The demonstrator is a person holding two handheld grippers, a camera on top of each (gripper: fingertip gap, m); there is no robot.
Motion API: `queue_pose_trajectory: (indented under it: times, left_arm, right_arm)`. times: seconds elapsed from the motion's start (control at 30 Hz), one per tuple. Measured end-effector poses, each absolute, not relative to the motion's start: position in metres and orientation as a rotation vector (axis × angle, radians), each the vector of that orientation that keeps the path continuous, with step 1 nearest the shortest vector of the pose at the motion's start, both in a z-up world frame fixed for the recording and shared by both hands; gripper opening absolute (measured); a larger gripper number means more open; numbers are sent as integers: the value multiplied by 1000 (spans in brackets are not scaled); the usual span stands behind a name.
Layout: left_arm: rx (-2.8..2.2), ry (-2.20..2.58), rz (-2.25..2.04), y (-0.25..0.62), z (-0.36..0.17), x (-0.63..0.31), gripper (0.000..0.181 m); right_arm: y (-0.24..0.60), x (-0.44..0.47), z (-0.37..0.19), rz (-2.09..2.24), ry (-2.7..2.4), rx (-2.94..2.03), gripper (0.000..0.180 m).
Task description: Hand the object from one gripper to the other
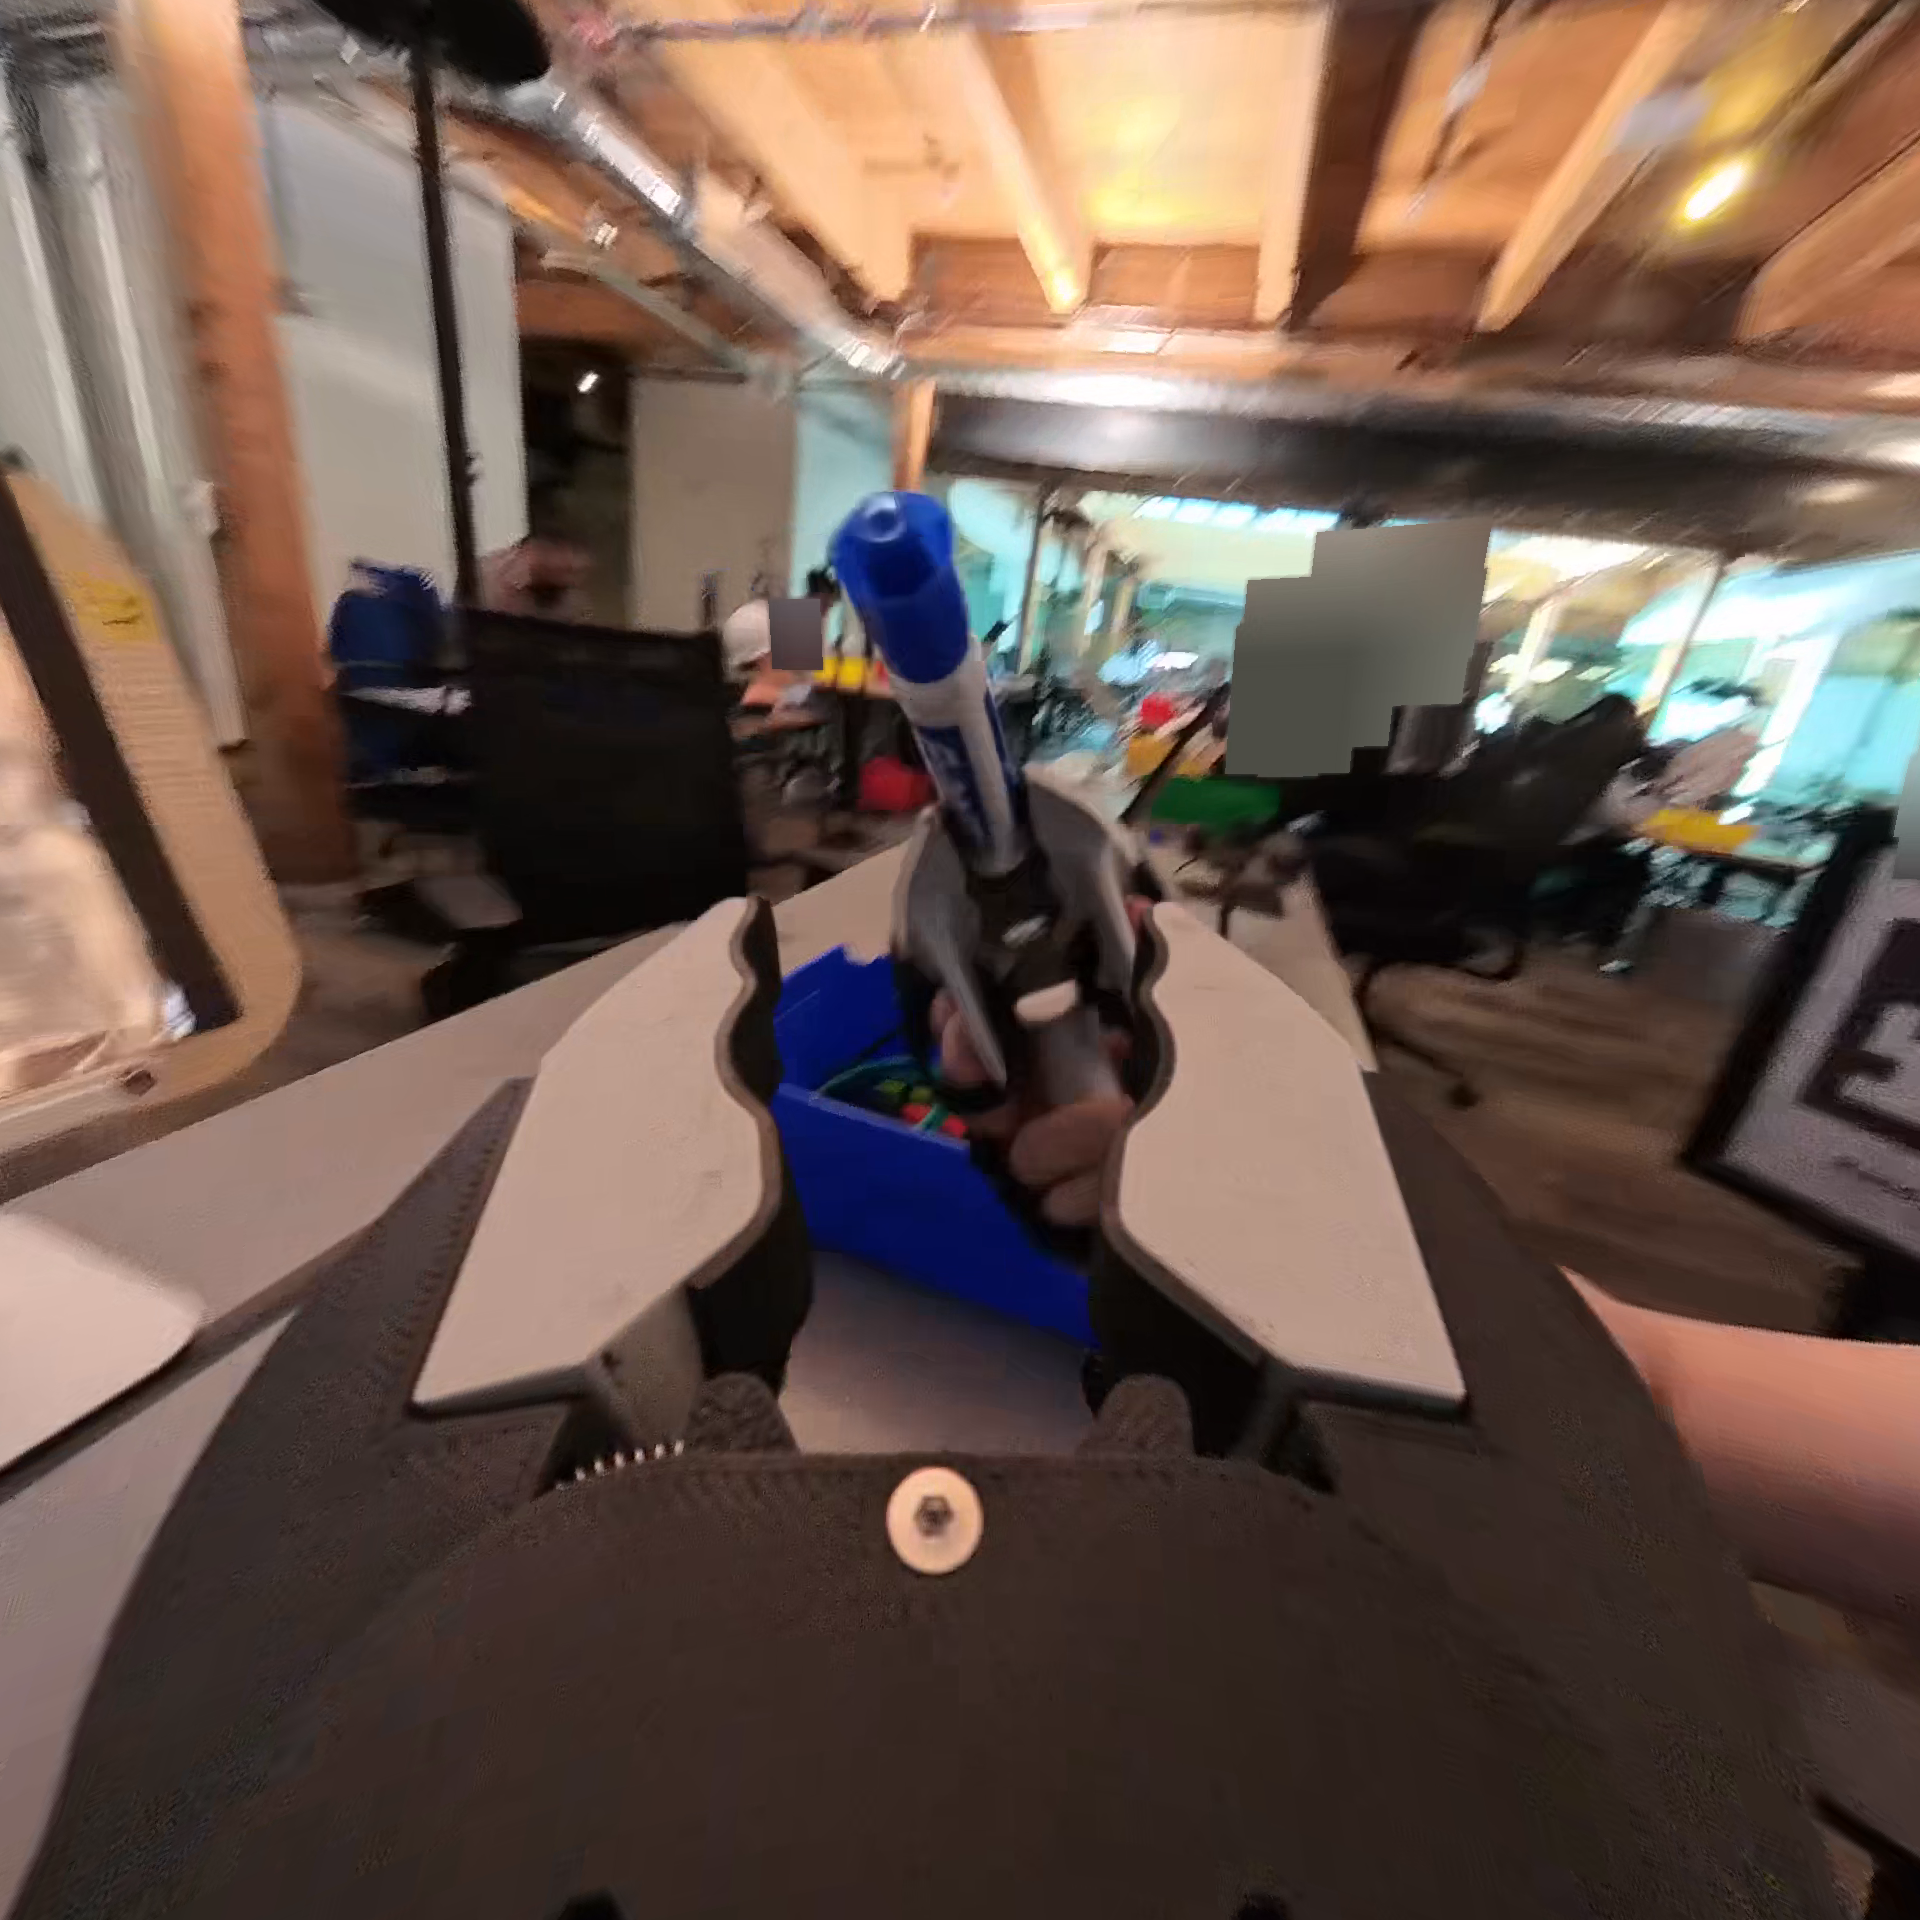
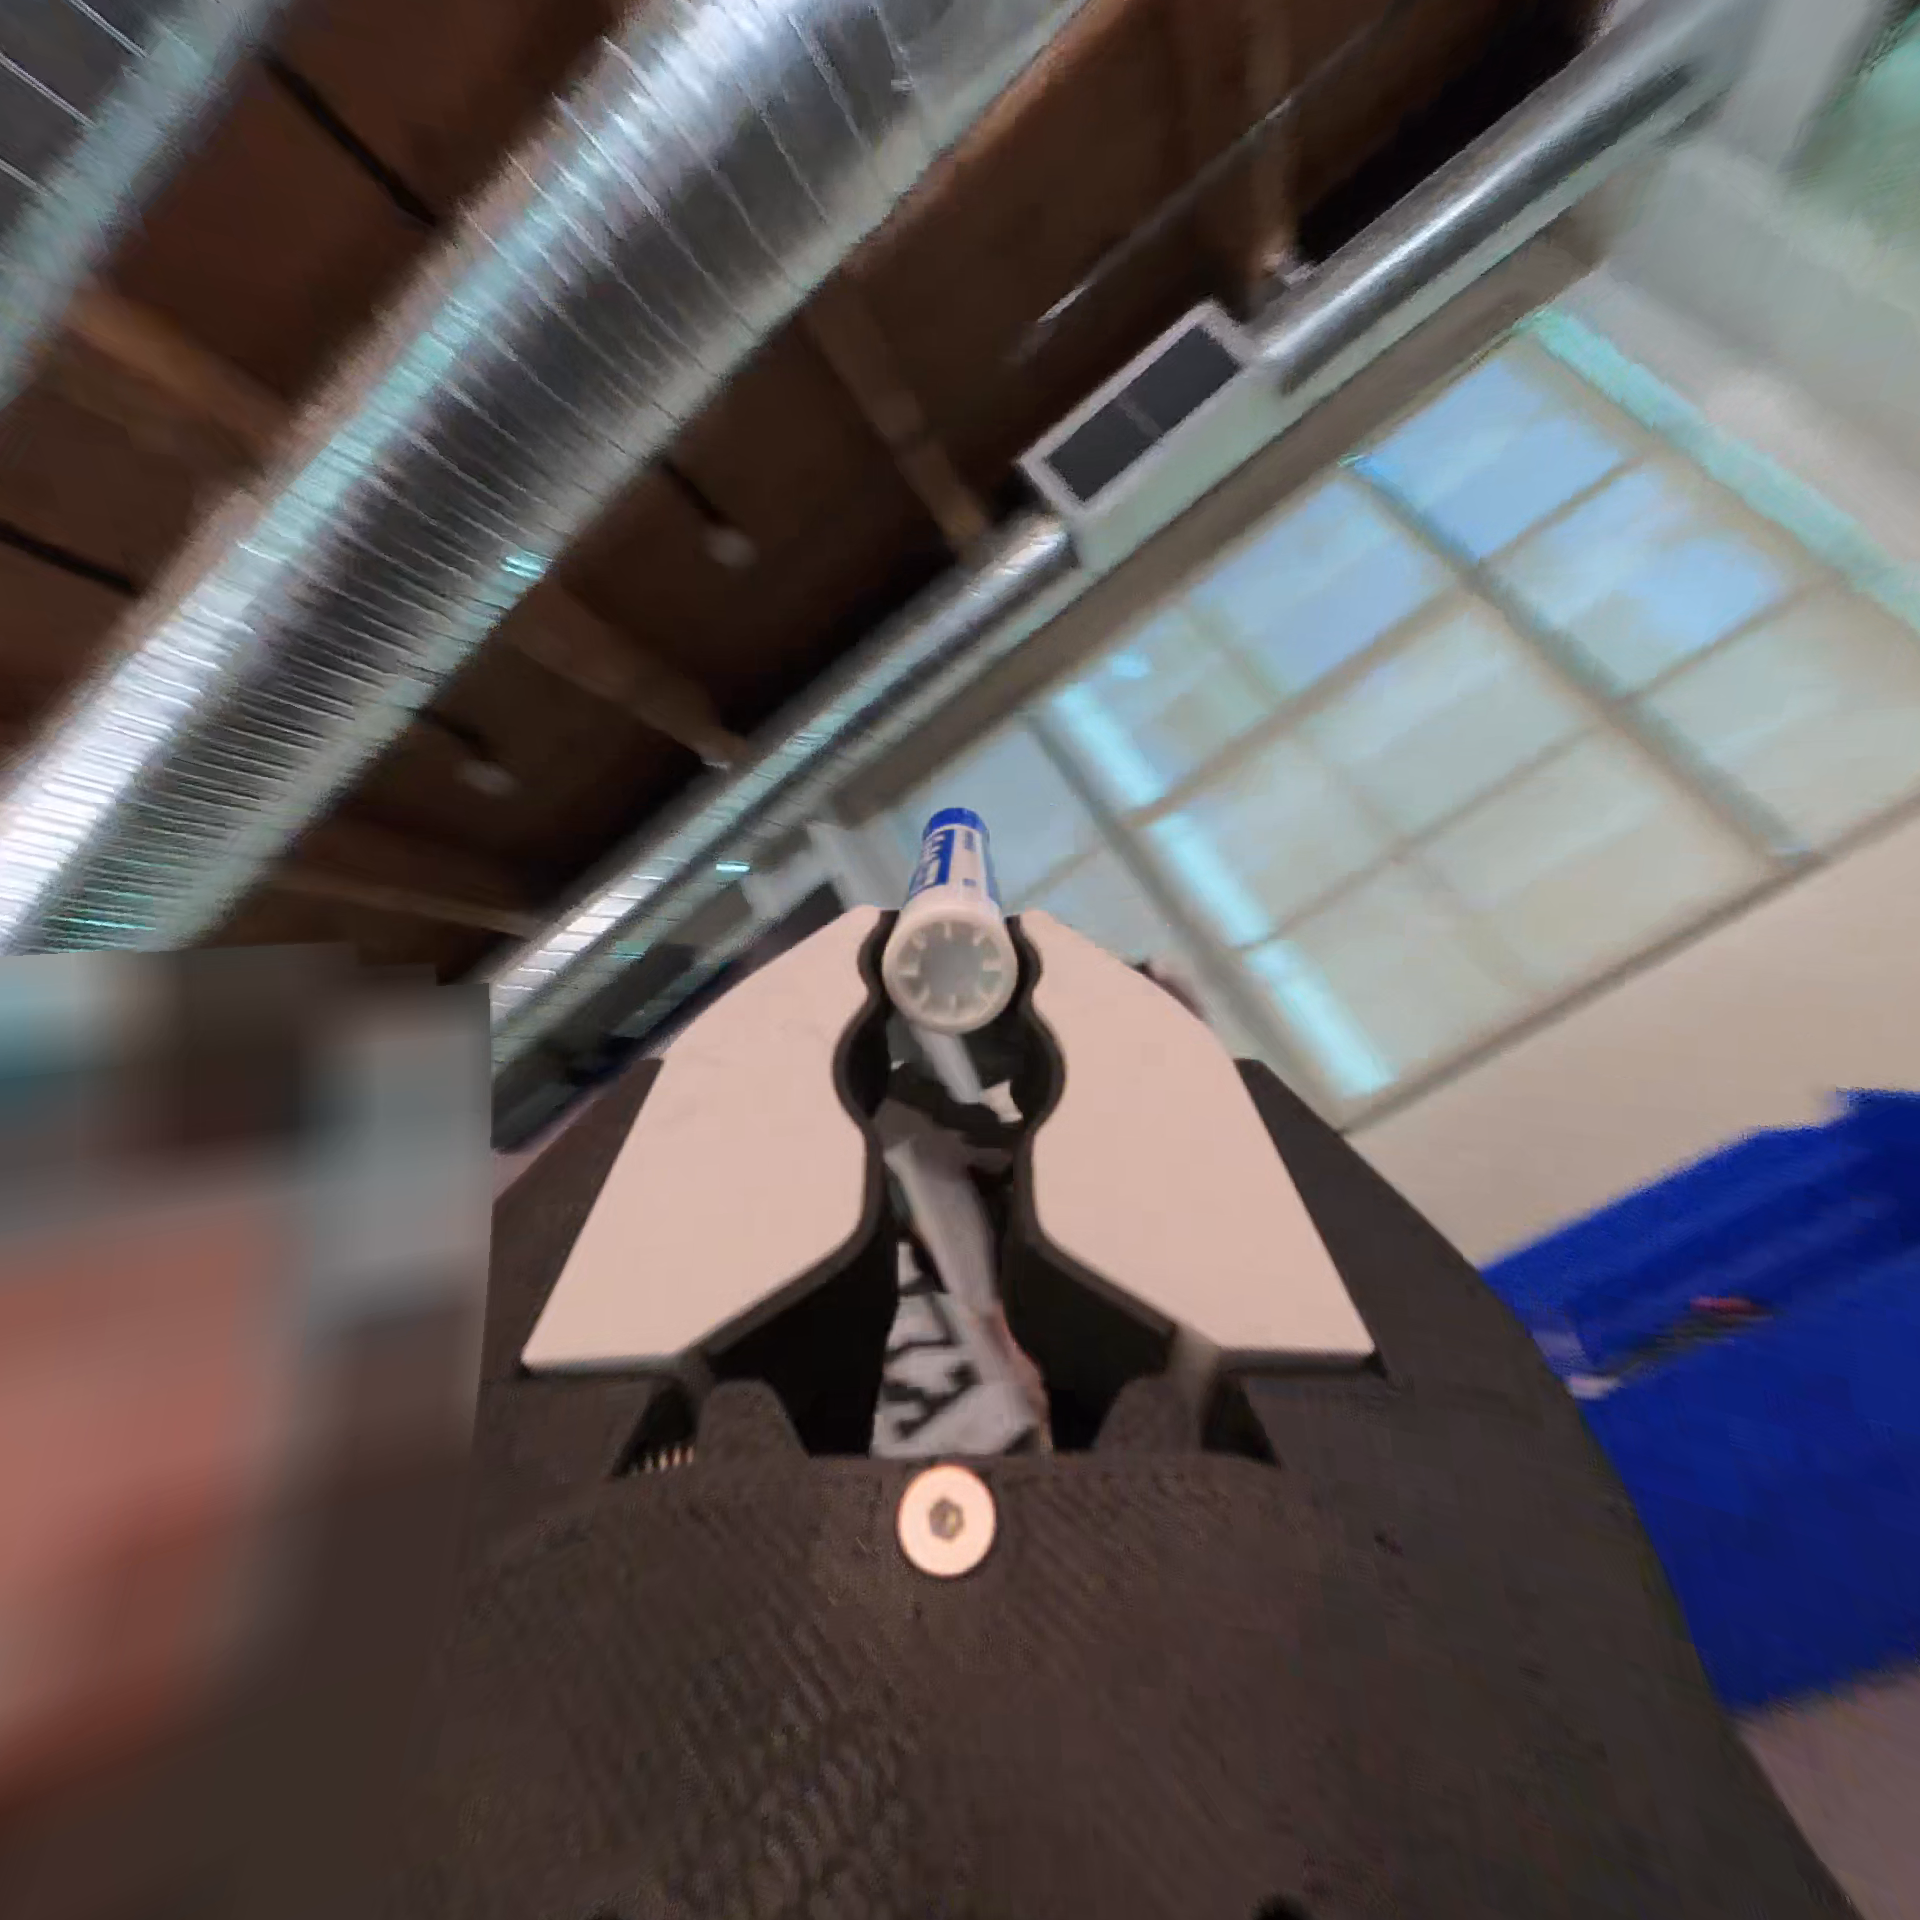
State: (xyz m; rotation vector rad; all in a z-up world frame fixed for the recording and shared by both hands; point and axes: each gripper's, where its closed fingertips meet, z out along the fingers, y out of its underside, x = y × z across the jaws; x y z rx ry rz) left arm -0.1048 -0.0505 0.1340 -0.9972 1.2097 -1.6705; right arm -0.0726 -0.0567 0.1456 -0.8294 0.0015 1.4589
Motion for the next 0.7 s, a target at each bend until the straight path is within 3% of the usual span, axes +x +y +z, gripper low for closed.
queue_pose_trajectory:
  times: [0.23,0.33,0.4,0.53,0.7]
  left_arm:
    - [-677,1322,-1530,-78,144,-126,48]
    - [-572,1390,-1539,-90,145,-138,23]
    - [-559,1387,-1451,-85,146,-138,20]
    - [-657,1375,-1251,-63,144,-131,19]
    - [-871,1373,-845,-11,126,-122,19]
  right_arm:
    - [-64,-144,139,1992,-146,-807,20]
    - [-71,-160,139,2063,-212,-816,20]
    - [-67,-160,138,2073,-178,-824,20]
    - [-43,-143,123,1813,-71,-939,24]
    - [-27,-118,110,1073,-159,-1177,30]
